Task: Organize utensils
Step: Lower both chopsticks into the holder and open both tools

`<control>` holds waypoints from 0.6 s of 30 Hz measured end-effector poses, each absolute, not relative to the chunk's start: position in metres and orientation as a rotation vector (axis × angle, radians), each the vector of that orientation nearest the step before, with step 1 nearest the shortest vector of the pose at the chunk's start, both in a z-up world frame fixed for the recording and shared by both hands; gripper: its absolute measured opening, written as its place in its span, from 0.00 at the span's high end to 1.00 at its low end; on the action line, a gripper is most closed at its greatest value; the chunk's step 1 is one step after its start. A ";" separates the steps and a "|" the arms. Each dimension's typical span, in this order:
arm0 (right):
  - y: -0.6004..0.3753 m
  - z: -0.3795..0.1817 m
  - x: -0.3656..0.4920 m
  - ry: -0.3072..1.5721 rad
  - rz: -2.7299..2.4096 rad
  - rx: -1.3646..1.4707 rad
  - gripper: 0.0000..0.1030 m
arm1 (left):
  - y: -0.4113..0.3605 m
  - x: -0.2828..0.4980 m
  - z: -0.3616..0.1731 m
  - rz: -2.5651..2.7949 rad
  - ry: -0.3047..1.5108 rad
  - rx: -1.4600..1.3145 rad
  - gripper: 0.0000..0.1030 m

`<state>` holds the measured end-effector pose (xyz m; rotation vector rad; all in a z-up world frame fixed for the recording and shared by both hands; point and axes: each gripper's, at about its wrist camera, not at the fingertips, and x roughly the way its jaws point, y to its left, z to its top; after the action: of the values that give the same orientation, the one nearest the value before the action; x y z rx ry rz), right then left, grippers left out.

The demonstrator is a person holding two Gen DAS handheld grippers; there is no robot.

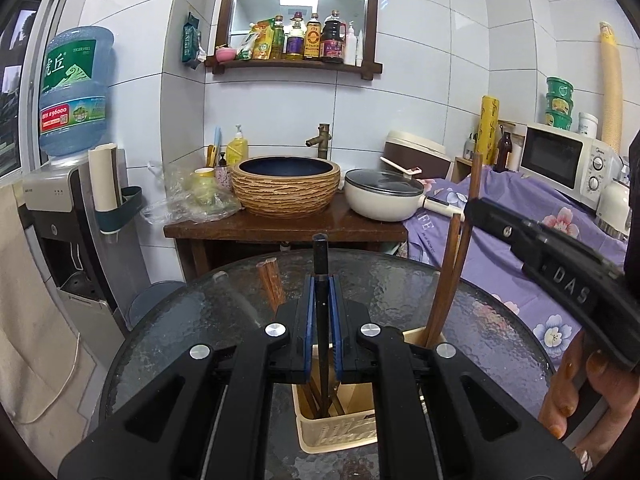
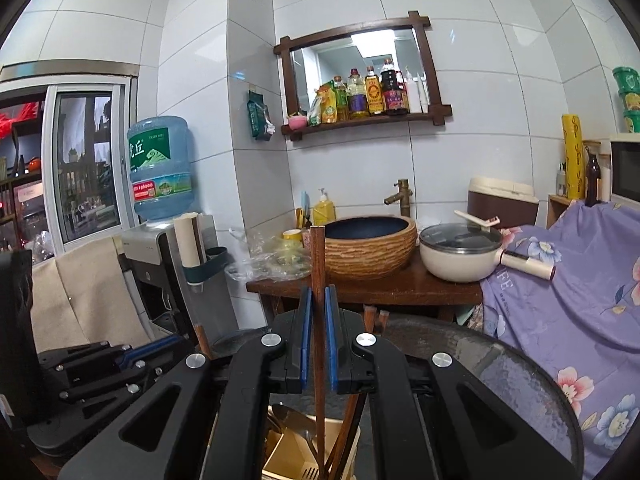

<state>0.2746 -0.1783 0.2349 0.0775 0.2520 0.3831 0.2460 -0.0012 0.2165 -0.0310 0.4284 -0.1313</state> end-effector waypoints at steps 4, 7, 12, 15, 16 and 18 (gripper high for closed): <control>-0.177 0.217 0.277 0.281 0.386 0.083 0.94 | 0.000 0.246 0.206 -0.134 0.437 -0.035 0.93; -0.174 0.205 0.276 0.310 0.394 0.079 0.94 | -0.001 0.246 0.196 -0.139 0.452 -0.033 0.93; -0.173 0.190 0.273 0.326 0.385 0.061 0.94 | -0.003 0.241 0.186 -0.121 0.429 0.004 0.92; -0.172 0.188 0.275 0.357 0.401 0.059 0.94 | -0.007 0.238 0.186 -0.137 0.423 0.028 0.92; -0.172 0.187 0.276 0.360 0.406 0.054 0.90 | -0.008 0.238 0.187 -0.137 0.422 0.035 0.92; -0.173 0.187 0.272 0.340 0.395 0.047 0.69 | -0.009 0.235 0.190 -0.130 0.410 0.050 0.87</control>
<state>0.2725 -0.1729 0.1873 0.0470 0.3398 0.3952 0.2348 -0.0091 0.1895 0.0496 0.4100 -0.1302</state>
